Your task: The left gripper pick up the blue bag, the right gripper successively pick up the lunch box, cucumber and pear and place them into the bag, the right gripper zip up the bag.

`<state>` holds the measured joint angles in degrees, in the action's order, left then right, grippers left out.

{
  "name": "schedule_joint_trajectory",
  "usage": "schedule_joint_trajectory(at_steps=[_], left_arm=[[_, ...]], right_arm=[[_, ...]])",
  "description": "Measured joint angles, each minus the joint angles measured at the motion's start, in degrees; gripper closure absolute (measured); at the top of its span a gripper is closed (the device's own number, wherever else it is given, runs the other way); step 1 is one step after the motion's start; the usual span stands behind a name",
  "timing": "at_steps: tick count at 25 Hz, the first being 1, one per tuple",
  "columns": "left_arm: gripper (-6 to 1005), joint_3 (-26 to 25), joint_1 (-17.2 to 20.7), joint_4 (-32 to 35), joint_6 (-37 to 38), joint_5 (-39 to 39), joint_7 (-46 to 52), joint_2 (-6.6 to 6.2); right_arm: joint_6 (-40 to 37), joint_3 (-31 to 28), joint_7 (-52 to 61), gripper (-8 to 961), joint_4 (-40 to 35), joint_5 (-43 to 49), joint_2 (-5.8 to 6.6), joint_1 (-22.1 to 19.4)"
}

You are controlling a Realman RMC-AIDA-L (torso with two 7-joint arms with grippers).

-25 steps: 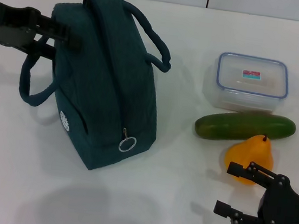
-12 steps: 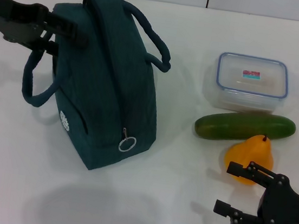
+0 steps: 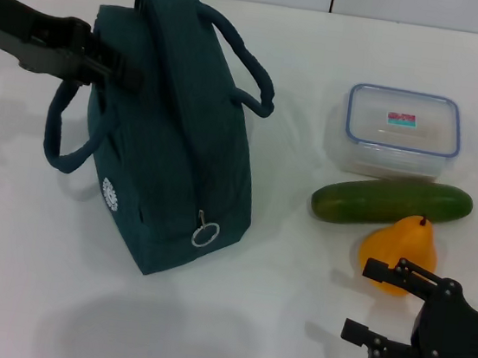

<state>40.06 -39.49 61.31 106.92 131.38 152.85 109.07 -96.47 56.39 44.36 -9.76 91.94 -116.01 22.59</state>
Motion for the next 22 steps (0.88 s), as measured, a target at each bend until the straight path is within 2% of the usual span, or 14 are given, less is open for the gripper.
schedule_joint_trajectory(at_steps=[7, 11, 17, 22], left_arm=[[597, 0.6, -0.3, 0.0, 0.1, 0.0, -0.2, -0.07], [821, 0.6, -0.3, 0.0, 0.1, -0.3, -0.2, -0.08], [956, 0.6, -0.3, 0.4, 0.7, -2.8, -0.3, -0.05], [959, 0.5, 0.0, 0.2, 2.4, -8.0, -0.2, -0.55]], right_arm=[[0.1, -0.1, 0.0, 135, 0.0, 0.0, 0.0, 0.0], [0.1, -0.3, 0.0, 135, 0.1, 0.0, 0.0, 0.0], [-0.5, -0.3, 0.2, 135, 0.6, -1.7, 0.0, 0.0], [-4.2, -0.5, 1.9, 136, 4.8, -12.0, 0.16, -0.4]])
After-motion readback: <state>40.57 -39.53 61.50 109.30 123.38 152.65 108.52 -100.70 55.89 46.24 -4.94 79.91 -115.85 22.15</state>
